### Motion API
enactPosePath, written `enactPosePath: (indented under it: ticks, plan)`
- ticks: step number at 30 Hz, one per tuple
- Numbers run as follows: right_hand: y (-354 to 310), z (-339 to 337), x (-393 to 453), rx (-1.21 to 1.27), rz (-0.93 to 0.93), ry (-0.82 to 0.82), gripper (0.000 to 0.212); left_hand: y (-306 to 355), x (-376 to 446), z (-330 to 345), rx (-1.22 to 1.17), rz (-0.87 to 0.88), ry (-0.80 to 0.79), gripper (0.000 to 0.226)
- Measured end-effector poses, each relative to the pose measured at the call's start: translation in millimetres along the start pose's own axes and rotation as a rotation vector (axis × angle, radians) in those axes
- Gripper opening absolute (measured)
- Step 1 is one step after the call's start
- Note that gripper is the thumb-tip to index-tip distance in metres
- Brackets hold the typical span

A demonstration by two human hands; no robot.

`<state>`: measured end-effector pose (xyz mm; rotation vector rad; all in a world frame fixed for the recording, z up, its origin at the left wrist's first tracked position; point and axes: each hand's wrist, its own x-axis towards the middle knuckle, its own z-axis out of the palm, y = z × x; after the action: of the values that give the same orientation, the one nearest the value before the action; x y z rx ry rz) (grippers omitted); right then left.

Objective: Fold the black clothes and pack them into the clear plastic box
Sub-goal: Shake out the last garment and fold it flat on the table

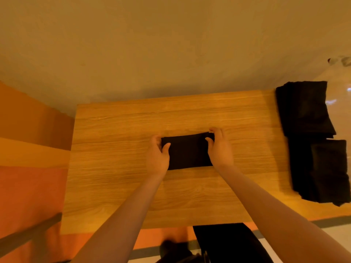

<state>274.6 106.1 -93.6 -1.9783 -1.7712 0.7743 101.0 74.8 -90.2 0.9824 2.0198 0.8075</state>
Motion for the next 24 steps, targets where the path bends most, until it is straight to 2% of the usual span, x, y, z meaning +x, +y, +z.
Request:
enactPosePath:
  ticks: [2, 4, 6, 7, 9, 10, 13, 16, 19, 22, 24]
  plan:
    - [-0.5, -1.2, -2.0, -0.150, -0.080, 0.080, 0.036, 5.6, -5.5, -1.3, 0.193, 0.157, 0.137, 0.037]
    - [-1.9, 1.8, -5.2, -0.287, -0.331, 0.133, 0.037, 9.0, -15.6, 3.4, 0.411, 0.450, 0.168, 0.033]
    - [-0.8, 8.9, -10.2, -0.402, -0.554, -0.009, 0.042, 5.4, -27.0, 14.7, 0.614, 0.650, 0.039, 0.036]
    - [1.7, 12.5, -12.7, -0.456, -0.595, -0.117, 0.046, 4.7, -32.5, 18.2, 0.715, 0.660, -0.062, 0.042]
    - [10.2, 15.0, -16.7, -0.546, -0.544, -0.283, 0.054, -6.0, -34.2, 21.3, 0.896, 0.571, -0.208, 0.055]
    - [14.4, 13.7, -17.7, -0.576, -0.497, -0.313, 0.060, -12.4, -31.4, 20.3, 0.941, 0.513, -0.219, 0.057]
    - [21.8, 6.9, -21.2, -0.572, -0.393, -0.340, 0.080, -14.3, -24.8, 11.8, 0.913, 0.307, -0.171, 0.060]
    - [18.0, 0.9, -24.0, -0.578, -0.303, -0.336, 0.085, -4.8, -19.6, 8.1, 0.852, 0.158, -0.221, 0.064]
    - [8.1, -14.0, -16.0, -0.589, -0.266, -0.353, 0.068, 8.2, -22.4, 3.9, 0.641, 0.003, -0.133, 0.072]
    - [1.1, -26.0, 6.8, -0.566, -0.387, -0.445, 0.063, 15.0, -25.4, 9.7, 0.310, -0.301, 0.028, 0.077]
    - [0.1, -26.9, 19.4, -0.555, -0.430, -0.521, 0.061, 22.0, -27.0, 14.1, 0.129, -0.461, 0.053, 0.078]
